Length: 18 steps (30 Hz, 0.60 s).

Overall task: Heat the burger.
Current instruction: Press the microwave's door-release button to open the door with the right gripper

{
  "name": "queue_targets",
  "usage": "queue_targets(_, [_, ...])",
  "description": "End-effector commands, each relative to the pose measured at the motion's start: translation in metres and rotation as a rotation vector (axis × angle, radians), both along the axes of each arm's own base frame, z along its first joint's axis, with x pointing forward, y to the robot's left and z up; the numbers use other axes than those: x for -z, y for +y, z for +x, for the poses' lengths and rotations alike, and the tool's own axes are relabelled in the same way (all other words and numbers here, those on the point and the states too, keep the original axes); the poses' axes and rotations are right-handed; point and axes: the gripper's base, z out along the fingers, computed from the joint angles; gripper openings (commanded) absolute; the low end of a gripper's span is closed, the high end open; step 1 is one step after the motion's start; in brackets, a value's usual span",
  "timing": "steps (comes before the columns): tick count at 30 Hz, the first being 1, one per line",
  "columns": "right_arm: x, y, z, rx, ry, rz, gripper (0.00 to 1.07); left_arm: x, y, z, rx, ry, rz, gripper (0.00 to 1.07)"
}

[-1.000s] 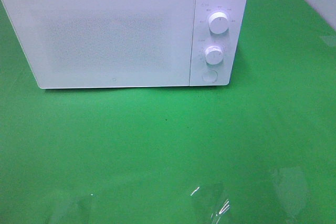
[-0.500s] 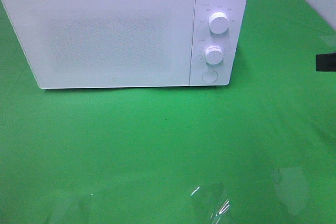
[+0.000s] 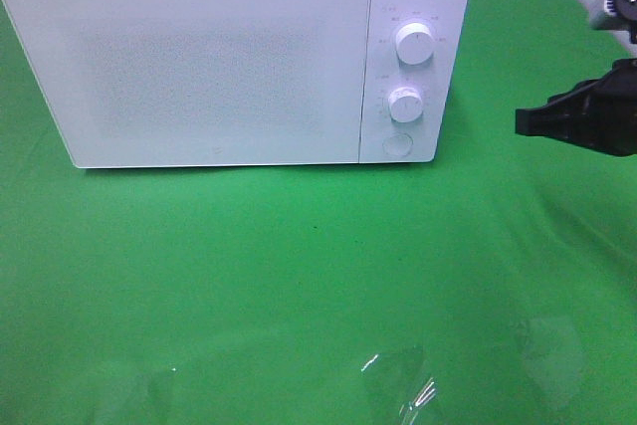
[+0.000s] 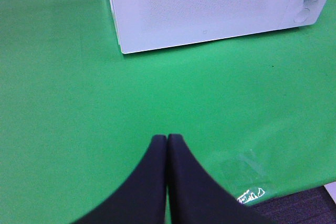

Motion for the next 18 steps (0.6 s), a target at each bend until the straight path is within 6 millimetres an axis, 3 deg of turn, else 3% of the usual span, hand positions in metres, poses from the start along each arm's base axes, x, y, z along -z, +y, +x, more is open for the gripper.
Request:
queue_targets(1, [0.01,0.032,0.012,-0.149,-0.033,-0.038,0.0,0.0,0.0,-0.003,-0.005,-0.033,-0.006,0.0])
queue_targets(2, [0.01,0.032,0.012,-0.149,-0.033,-0.038,0.0,0.0,0.0,-0.003,-0.005,-0.033,-0.006,0.0])
queue_targets(3, [0.018,0.05,0.017,-0.197,-0.016,-0.035,0.0,0.0,0.0,-0.003,-0.005,-0.033,-0.006,0.0])
queue_targets(6, [0.023,0.056,0.018,-0.213,-0.002,-0.034,0.0,0.0,0.0,-0.003,-0.005,-0.033,-0.006,0.0])
queue_targets(7, [0.031,0.072,0.021,-0.242,0.019,-0.02,0.0,0.0,0.0,-0.003,-0.005,-0.033,-0.006,0.0])
queue_targets(10, [0.037,0.084,0.024,-0.259,0.041,0.002,0.0,0.0,0.0,-0.003,-0.005,-0.033,-0.006,0.0])
queue_targets(12, [0.051,0.103,0.032,-0.252,0.093,0.079,0.0,0.0,0.0,-0.003,-0.005,-0.033,-0.006,0.0])
queue_targets(18, [0.064,0.114,0.049,-0.157,0.127,0.281,0.0,0.0,0.0,-0.003,-0.005,-0.033,-0.006,0.0])
